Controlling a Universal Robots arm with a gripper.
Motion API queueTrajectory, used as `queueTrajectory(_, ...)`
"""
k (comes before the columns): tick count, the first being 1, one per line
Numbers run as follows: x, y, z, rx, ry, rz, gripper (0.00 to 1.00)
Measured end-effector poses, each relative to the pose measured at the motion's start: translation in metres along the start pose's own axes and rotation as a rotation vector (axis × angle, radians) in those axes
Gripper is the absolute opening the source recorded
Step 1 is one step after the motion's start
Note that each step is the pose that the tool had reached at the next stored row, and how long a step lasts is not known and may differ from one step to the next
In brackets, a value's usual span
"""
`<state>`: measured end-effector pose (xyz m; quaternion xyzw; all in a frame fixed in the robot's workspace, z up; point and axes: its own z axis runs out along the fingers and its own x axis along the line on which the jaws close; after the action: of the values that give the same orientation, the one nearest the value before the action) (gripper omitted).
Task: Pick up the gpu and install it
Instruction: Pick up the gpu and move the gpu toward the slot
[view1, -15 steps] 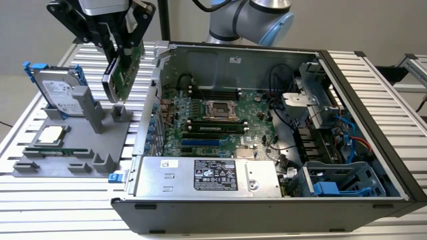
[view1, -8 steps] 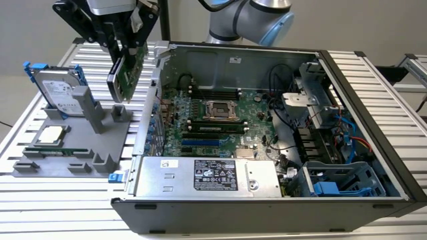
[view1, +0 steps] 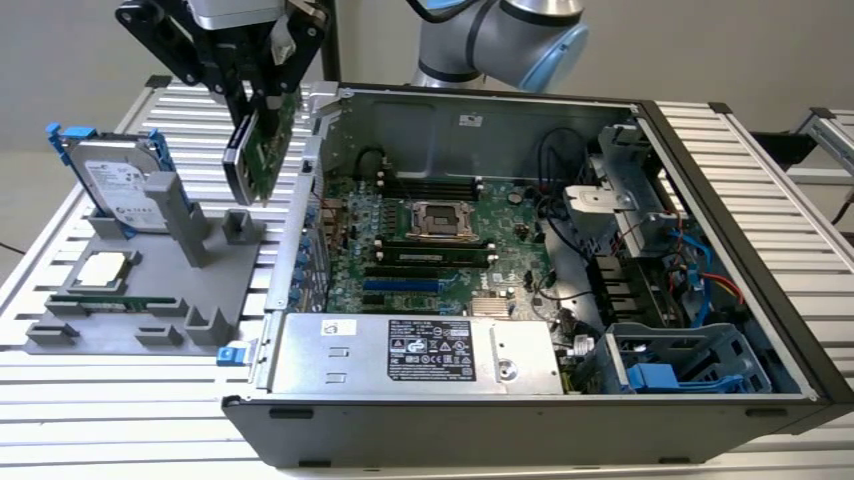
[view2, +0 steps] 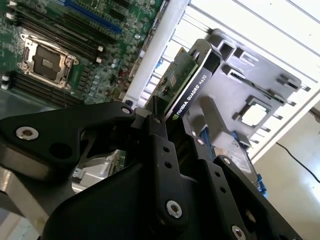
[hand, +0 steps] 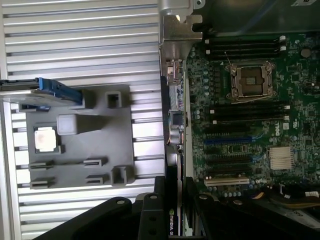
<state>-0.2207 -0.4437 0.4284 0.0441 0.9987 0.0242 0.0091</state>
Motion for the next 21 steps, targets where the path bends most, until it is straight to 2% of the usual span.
queueTrajectory(21,-0.0153,0.0014,-0.0011,0.0001,0.0001,0.000,0.00)
